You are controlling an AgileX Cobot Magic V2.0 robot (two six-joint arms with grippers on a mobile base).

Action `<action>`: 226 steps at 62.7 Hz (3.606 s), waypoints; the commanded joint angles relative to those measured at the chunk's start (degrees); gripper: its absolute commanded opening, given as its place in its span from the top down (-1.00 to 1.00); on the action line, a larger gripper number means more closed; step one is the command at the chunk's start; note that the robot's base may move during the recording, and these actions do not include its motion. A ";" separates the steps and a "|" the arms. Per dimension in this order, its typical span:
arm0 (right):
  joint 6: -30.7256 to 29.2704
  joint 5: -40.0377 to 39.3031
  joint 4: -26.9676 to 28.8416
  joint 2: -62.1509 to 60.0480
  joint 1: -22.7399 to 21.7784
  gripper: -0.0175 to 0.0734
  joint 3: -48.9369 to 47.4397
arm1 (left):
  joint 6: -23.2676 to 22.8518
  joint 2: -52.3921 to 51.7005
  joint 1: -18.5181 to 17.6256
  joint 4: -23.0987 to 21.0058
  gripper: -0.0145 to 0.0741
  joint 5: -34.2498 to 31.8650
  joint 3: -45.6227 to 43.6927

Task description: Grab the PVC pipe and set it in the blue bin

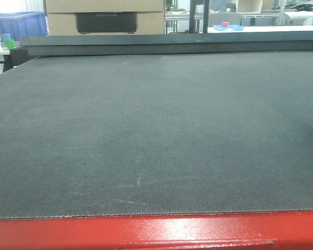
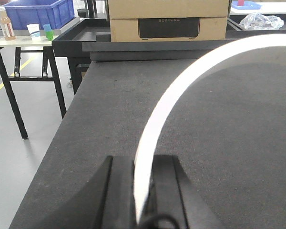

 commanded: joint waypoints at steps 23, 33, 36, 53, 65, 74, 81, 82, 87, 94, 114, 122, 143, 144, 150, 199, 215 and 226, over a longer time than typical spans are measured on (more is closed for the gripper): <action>0.07 -2.33 -0.61 -0.28 -0.24 0.95 0.13 | -0.16 -0.31 -0.21 -0.20 0.92 -1.73 -0.05; 0.07 -2.33 -0.61 -0.28 -0.24 0.95 0.13 | -0.16 -0.31 -0.21 -0.20 0.92 -1.73 -0.05; 0.07 -2.33 -0.61 -0.28 -0.24 0.95 0.13 | -0.16 -0.31 -0.21 -0.20 0.92 -1.73 -0.05; 0.07 -2.33 -0.61 -0.28 -0.24 0.95 0.13 | -0.16 -0.31 -0.21 -0.20 0.92 -1.73 -0.05; 0.07 -2.33 -0.61 -0.28 -0.24 0.95 0.13 | -0.16 -0.31 -0.21 -0.20 0.92 -1.73 -0.05; 0.07 -2.33 -0.61 -0.28 -0.24 0.95 0.13 | -0.16 -0.31 -0.21 -0.20 0.92 -1.84 -0.05; 0.07 -2.33 -0.61 -0.28 -0.24 0.95 0.13 | -0.16 -0.31 -0.21 -0.20 0.92 -1.84 -0.05; 0.07 -2.33 -0.61 -0.28 -0.24 0.95 0.13 | -0.16 -0.31 -0.21 -0.20 0.92 -1.84 -0.05; 0.07 -2.33 -0.61 -0.28 -0.24 0.95 0.13 | -0.16 -0.31 -0.21 -0.20 0.92 -1.97 -0.05; 0.07 -2.33 -0.61 -0.28 -0.24 0.95 0.13 | -0.16 -0.31 -0.21 -0.20 0.92 -1.97 -0.05; 0.07 -2.33 -0.61 -0.28 -0.24 0.95 0.13 | -0.16 -0.31 -0.21 -0.20 0.92 -2.06 -0.05; 0.07 -2.33 -0.61 -0.28 -0.24 0.95 0.13 | -0.16 -0.31 -0.21 -0.20 0.92 -2.06 -0.05; 0.07 -2.33 -0.61 -0.28 -0.24 0.95 0.13 | -0.16 -0.31 -0.21 -0.20 0.92 -2.06 -0.05; 0.07 -2.33 -0.61 -0.28 -0.24 0.95 0.13 | -0.16 -0.31 -0.21 -0.20 0.92 -2.06 -0.05; 0.07 -2.33 -0.61 -0.28 -0.24 0.95 0.13 | -0.16 -0.31 -0.21 -0.20 0.92 -2.06 -0.05; 0.07 -2.33 -0.61 -0.28 -0.24 0.95 0.13 | -0.16 -0.31 -0.21 -0.20 0.92 -2.06 -0.05; 0.07 -2.33 -0.61 -0.28 -0.24 0.95 0.13 | -0.16 -0.31 -0.21 -0.20 0.92 -2.06 -0.05; 0.07 -2.33 -0.61 -0.28 -0.24 0.95 0.13 | -0.16 -0.31 -0.21 -0.20 0.92 -2.06 -0.05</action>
